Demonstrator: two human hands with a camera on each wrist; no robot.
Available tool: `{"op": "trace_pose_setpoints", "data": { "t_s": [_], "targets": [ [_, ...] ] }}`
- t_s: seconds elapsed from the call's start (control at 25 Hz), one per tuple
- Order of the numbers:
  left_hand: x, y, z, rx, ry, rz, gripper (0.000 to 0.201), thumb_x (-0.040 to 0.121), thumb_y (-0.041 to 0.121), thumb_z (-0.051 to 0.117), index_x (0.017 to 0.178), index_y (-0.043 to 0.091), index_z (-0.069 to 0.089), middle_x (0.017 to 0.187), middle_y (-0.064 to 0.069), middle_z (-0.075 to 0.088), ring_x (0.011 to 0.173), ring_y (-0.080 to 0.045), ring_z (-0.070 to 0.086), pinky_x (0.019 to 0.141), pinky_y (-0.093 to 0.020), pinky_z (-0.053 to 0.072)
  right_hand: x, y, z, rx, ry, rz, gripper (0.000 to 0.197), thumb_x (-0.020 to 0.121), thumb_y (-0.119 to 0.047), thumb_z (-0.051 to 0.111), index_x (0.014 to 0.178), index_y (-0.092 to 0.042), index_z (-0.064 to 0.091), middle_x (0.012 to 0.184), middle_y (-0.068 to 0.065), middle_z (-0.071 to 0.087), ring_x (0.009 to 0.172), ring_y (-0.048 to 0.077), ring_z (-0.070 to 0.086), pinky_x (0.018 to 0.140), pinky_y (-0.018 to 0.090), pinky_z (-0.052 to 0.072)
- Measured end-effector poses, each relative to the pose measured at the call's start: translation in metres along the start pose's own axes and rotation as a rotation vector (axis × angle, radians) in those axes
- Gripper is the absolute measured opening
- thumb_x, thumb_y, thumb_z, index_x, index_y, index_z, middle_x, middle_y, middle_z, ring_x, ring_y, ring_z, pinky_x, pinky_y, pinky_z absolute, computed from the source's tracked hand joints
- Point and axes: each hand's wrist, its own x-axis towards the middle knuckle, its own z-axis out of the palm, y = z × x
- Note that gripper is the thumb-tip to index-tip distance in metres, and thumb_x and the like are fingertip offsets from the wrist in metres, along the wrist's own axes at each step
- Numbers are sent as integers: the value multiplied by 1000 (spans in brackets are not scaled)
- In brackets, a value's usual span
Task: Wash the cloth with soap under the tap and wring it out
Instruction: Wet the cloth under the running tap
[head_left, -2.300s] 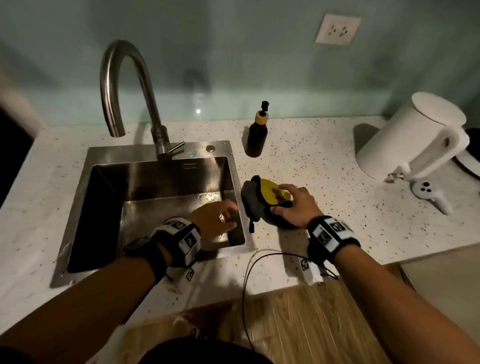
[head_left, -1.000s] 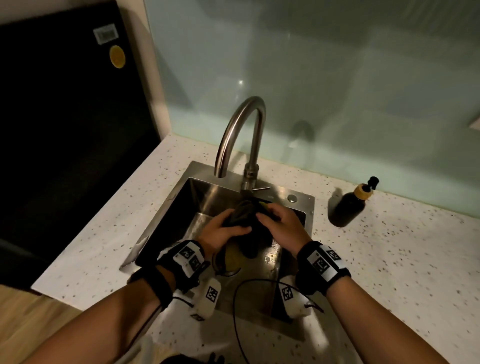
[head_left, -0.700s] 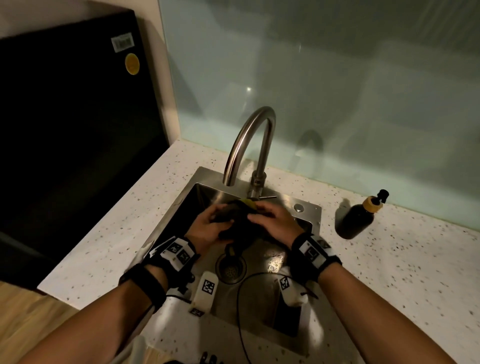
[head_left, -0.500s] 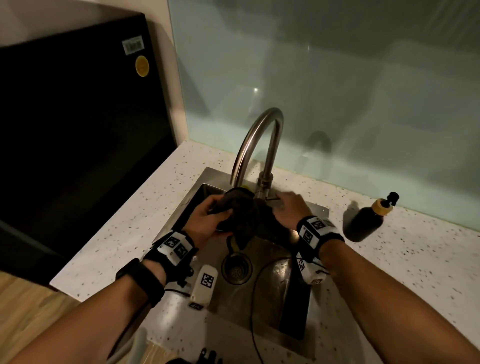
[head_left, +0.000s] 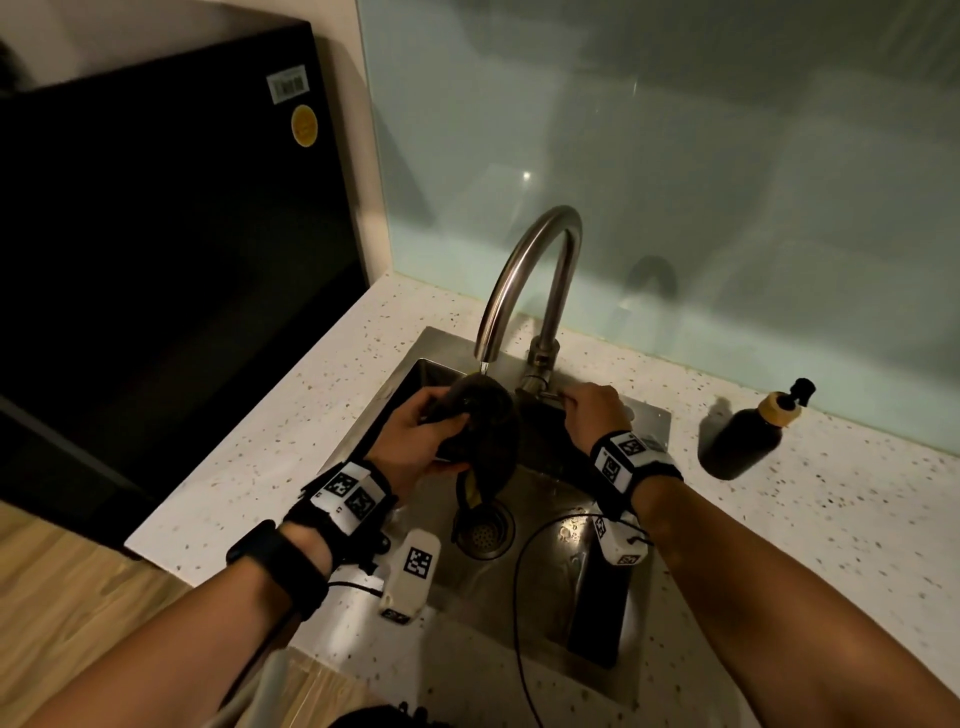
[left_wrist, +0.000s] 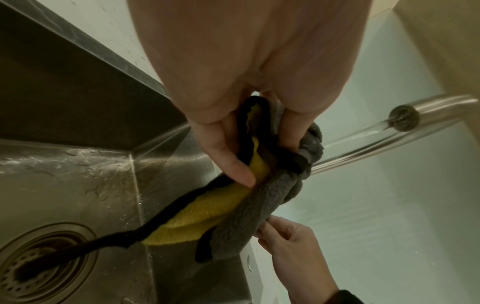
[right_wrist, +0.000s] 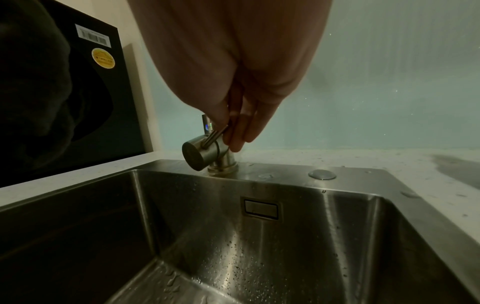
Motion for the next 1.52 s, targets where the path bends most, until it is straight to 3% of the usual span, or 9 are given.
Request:
{"op": "trace_pose_setpoints", "data": {
  "t_s": [0.16,0.36,0.48,0.56,0.72,0.88,1.08,1.28,1.52],
  "targets": [
    [-11,-1,-7,2,5,-8,26,93,8,59,117,16,60,125,-14,61,106,-34,65,81,-50,59,3,1,2,27,-41,24,27,99,-16,48,114,-14,71,111,11,69,104,32,64,77,27,39],
    [-15,2,-9,-46,8,8,27,91,7,61,117,14,60,122,-15,63,107,-34,66,86,-53,57,-34,-24,2,170,35,-172,37,97,-37,53,133,-26,55,132,1,54,122,21,48,105,47,43],
    [-15,0,-6,-44,-18,23,30,89,5,63,117,15,60,121,-15,66,108,-36,66,85,-51,57,-75,-55,-5,916,-508,15,30,99,-52,46,126,-42,53,121,-9,63,109,12,60,94,42,52],
    [-14,-2,-4,-45,-36,41,38,87,0,63,121,17,58,123,-15,63,109,-35,65,82,-46,59,-84,-61,5,1273,-668,162,28,96,-40,58,123,-34,60,120,2,69,111,27,66,94,52,54],
    [-10,-9,-3,358,6,224,67,79,-1,72,136,17,43,114,0,60,103,-17,62,77,-12,53,-82,-57,14,979,-234,30,28,84,-17,74,109,-27,68,105,-1,73,101,16,68,97,46,53],
    [-13,-13,4,359,5,24,61,81,3,69,137,16,49,121,-8,63,108,-22,60,88,-33,51,-82,-60,13,659,-85,-113,40,77,-7,75,111,-26,67,114,-6,64,107,11,60,98,33,52],
    [-16,-10,0,-37,-35,-71,39,91,-9,51,126,7,56,124,-22,61,107,-39,64,81,-46,60,-84,-61,-3,767,-353,-150,48,85,-6,68,128,-27,62,138,-10,41,125,7,42,88,5,37],
    [-14,-10,-2,-47,39,66,38,85,-11,60,118,8,54,124,-25,59,107,-40,64,90,-58,54,-77,-54,-2,744,-152,-101,44,79,-15,80,116,-33,64,115,-3,68,109,16,64,100,40,52],
    [-17,3,6,-103,-63,-93,40,97,7,51,136,17,52,125,-15,61,113,-34,62,86,-44,57,-78,-62,7,731,-71,-90,28,70,-32,85,88,-34,65,102,-1,67,98,18,65,90,45,56]
  ]
}}
